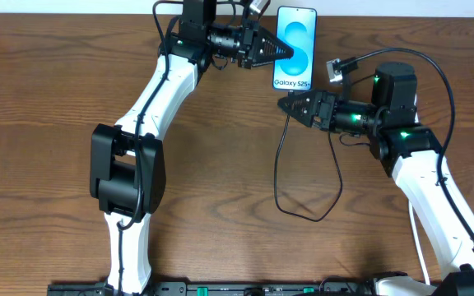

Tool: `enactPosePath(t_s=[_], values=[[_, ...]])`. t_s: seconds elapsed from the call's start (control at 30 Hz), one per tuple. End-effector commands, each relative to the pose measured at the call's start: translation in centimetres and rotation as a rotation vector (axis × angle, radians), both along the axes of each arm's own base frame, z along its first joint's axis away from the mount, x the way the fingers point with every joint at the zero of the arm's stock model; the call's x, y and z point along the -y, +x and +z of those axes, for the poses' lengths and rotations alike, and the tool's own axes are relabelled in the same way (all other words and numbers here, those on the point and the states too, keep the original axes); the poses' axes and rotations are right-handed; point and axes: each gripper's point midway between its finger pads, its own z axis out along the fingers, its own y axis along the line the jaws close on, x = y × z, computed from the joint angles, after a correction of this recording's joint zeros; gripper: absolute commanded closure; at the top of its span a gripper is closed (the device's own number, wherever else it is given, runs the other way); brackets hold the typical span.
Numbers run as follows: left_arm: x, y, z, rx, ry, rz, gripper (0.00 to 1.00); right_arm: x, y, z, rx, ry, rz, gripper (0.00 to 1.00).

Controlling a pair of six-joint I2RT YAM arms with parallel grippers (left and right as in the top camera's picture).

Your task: Plug charger to phone and switch on socket

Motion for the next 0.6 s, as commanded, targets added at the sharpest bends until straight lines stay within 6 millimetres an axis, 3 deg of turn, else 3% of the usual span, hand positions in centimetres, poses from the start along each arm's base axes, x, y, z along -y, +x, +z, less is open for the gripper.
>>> enactPosePath(t_s=[0.0,0.27,0.47,0.57], values=[[-0.4,0.2,1.7,0.054,0.003,0.056,0.93,0.2,0.3,-0.1,0.016,-0.034,-0.007,0.01],[-1.1,1.4,-5.3,-0.026,0.136,0.157,0.93,2.2,-0.3,-4.2,-0.083,-0.207,-0.082,0.01],[-3.0,1.5,-12.4,-0.112,0.404,0.282,0.93,3.8,-1.1,-6.6,-0.148,-0.33,-0.127,0.01],[-3.5,0.7,-14.0,-0.106,0.456,0.271,0.93,3.9,-1.4,-6.9,-0.14,-0.353,-0.109,0.01]])
